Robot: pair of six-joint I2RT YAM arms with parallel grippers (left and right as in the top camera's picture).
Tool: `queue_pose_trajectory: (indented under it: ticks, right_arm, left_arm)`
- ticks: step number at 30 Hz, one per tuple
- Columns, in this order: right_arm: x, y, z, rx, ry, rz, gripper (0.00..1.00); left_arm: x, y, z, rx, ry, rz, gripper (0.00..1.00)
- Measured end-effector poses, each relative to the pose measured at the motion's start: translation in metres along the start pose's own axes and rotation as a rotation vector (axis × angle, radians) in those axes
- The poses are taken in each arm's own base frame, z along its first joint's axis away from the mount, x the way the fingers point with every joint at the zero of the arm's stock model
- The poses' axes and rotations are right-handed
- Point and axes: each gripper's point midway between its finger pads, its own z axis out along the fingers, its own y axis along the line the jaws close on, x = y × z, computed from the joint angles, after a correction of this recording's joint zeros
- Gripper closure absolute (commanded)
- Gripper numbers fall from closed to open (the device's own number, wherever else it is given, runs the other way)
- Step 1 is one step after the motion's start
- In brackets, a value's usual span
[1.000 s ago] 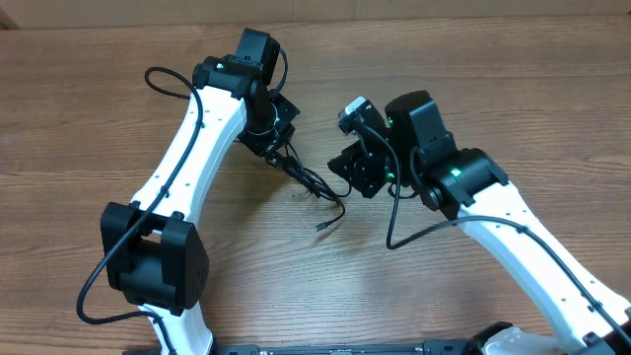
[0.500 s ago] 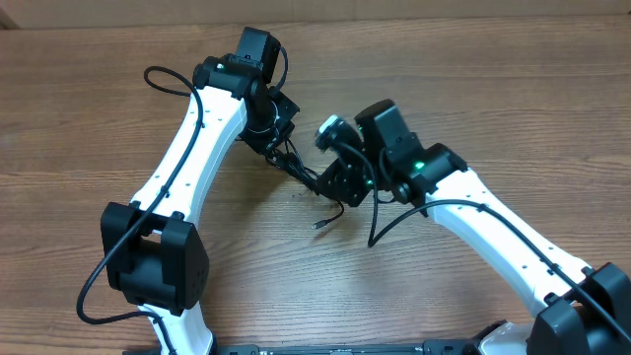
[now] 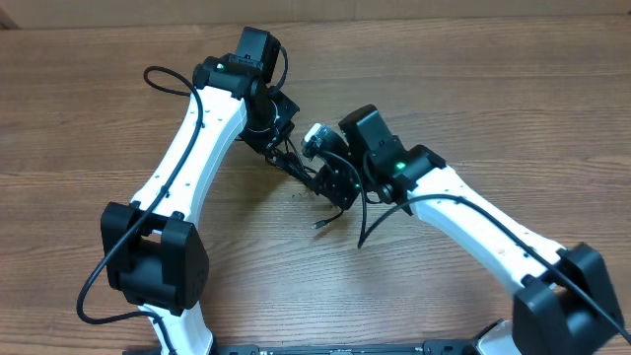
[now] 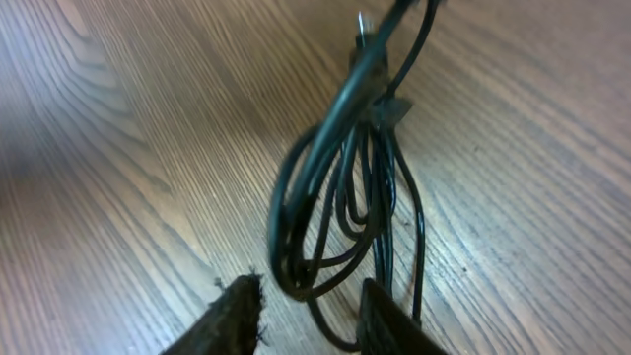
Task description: Untangle cables
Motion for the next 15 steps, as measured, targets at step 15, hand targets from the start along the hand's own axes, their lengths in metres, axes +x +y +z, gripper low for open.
queue_pose_trajectory:
  ticks: [15]
  right_arm:
    - [-0.011,-0.006,0.007,0.015,-0.042,-0.021,0.78]
  left_arm:
    - [-0.003,0.000,0.000,-0.001,-0.013,0.000,0.96]
